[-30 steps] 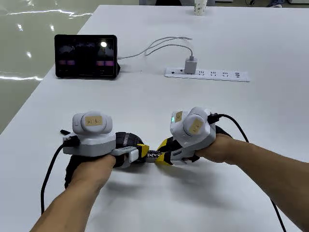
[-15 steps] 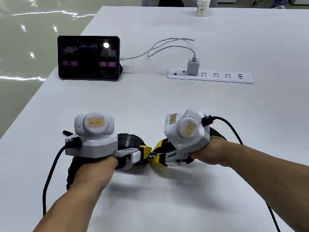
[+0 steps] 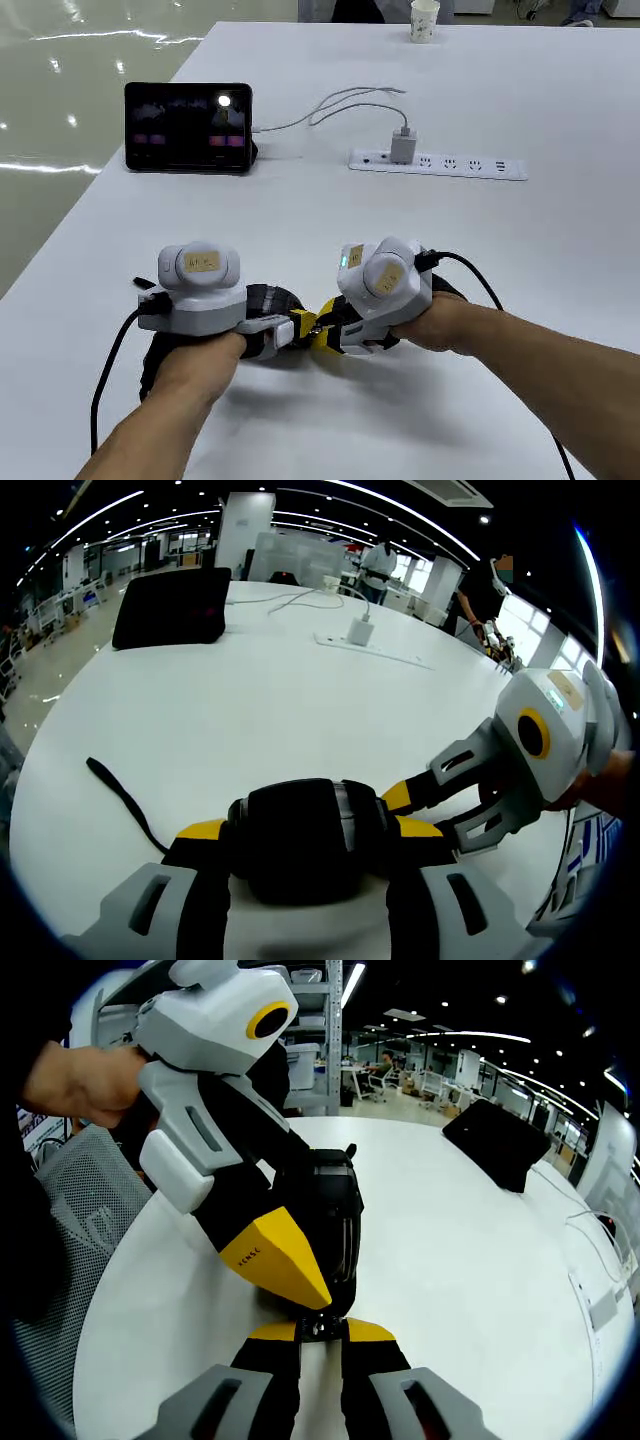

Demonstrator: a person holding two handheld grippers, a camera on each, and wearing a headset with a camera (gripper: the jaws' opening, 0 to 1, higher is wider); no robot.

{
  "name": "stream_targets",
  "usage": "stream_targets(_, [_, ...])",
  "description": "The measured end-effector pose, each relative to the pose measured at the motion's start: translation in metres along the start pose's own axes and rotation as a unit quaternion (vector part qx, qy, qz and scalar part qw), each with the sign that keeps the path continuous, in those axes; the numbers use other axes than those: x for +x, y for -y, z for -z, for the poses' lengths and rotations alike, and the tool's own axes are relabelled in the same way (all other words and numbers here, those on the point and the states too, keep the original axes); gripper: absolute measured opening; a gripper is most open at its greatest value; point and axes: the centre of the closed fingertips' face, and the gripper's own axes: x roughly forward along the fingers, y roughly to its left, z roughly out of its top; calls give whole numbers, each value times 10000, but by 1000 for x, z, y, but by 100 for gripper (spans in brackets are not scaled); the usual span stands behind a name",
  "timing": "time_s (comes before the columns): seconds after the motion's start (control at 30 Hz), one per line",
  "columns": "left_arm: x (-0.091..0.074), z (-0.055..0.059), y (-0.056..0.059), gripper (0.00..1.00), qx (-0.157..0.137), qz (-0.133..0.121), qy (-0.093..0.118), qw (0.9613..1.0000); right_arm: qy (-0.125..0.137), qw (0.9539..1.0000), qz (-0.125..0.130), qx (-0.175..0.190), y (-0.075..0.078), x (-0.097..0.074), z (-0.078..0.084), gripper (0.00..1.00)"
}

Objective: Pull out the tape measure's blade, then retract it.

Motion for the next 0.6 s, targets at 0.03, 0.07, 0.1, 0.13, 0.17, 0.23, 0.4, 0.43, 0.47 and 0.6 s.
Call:
stream_targets(0.03, [0, 0, 0, 59, 2, 0, 0, 10000, -2, 10000, -1, 2, 0, 0, 0, 12])
stream_targets(0.07, [0, 0, 0, 59, 7, -1, 1, 10000, -8, 10000, 0, -9, 0, 0, 0, 12])
stream_targets(0.1, [0, 0, 0, 59, 10, -4, -2, 10000, -13, 10000, -1, -15, 0, 0, 0, 12])
stream_targets(0.13, [0, 0, 0, 59, 5, -10, -9, 10000, -21, 10000, -1, -18, 0, 0, 0, 12])
stream_targets(0.17, [0, 0, 0, 59, 8, -13, -10, 10000, -23, 10000, 1, -20, 0, 0, 0, 12])
stream_targets(0.23, [0, 0, 0, 59, 3, -16, -12, 10000, -30, 10000, 9, -39, 0, 0, 0, 12])
stream_targets(0.4, [0, 0, 1, 60, -18, -21, -41, 10000, -51, 10000, 13, -65, -1, 0, 0, 12])
stream_targets(0.43, [0, 0, 1, 60, -20, -22, -46, 10000, -56, 10000, 14, -63, -1, 0, 0, 12])
stream_targets(0.47, [0, 0, 1, 60, -26, -22, -52, 10000, -58, 10000, 17, -64, -1, 0, 0, 12])
stream_targets(0.6, [0, 0, 0, 61, -57, -7, -81, 10000, -68, 9999, 54, -56, 0, -1, 0, 14])
